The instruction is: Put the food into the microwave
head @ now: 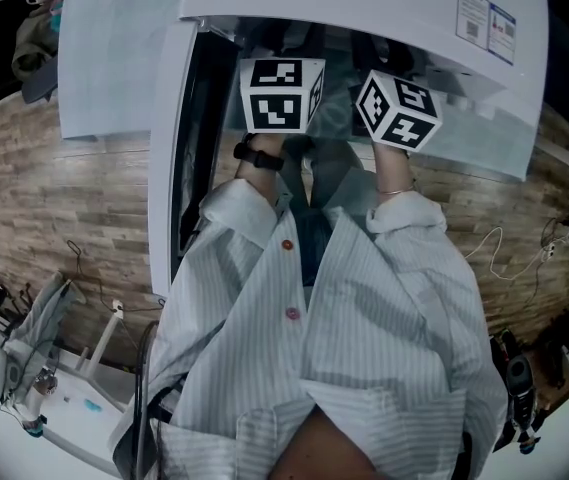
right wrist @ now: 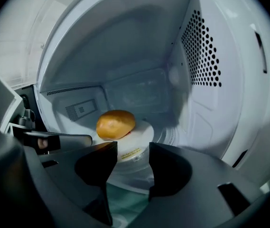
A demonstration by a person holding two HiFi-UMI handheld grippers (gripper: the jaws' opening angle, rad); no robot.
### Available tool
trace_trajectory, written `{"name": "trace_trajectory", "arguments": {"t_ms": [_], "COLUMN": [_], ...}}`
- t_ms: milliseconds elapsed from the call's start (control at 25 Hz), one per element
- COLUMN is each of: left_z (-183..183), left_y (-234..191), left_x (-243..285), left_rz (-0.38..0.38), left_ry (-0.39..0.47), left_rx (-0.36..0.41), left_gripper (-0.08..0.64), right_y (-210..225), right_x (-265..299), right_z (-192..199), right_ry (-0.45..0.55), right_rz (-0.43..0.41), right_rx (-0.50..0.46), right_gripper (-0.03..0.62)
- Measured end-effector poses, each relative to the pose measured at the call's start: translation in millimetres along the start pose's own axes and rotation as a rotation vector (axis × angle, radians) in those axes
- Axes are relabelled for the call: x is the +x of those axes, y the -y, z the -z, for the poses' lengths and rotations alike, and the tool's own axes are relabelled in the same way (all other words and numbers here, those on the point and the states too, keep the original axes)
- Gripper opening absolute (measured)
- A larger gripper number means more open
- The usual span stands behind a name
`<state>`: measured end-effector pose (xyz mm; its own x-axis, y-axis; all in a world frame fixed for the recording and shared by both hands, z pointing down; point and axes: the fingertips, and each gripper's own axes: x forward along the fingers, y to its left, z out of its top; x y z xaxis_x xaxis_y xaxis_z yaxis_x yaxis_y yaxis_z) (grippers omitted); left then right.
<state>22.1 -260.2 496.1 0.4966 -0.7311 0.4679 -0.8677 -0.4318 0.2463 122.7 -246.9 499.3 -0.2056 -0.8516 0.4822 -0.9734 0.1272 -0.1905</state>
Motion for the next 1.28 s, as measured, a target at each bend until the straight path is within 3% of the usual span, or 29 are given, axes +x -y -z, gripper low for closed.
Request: {"name": "trace_trajectory", "arguments": {"t_ms": [440,840,1040,1280], "left_z": [-11.8,-36.9,-50.7,-69.6], "left_y": [11.2,31.9,46.1,71.2], "left_x": [-30.4,-67.0,-84.3,-97.7], "left_rz": [-0.019,0.013,0.063,0.138], "left_ry": [0.027,0.071,0.088,0.119], "left_rx": [-0.052,-0.095,-0.088,-0.070], "left_gripper": [0.153,0.150,0.117,0.080], "right_y": [-18.7,-38.1,-49.1,-60.9], "right_x": [-22.5,-53.1,-72.6,-94.5], "right_z": [-13.8,-34.6,-49.7,-66.8], "right_ry": [0.014,0.039,0.057,0.065], "right_rz": [-0.131,-0.239,-0.292,-0.351], "right_rx": [0.027,0.008,0.011,-0.004], "right_gripper": [0.207,0.161,0.101,0.074]}}
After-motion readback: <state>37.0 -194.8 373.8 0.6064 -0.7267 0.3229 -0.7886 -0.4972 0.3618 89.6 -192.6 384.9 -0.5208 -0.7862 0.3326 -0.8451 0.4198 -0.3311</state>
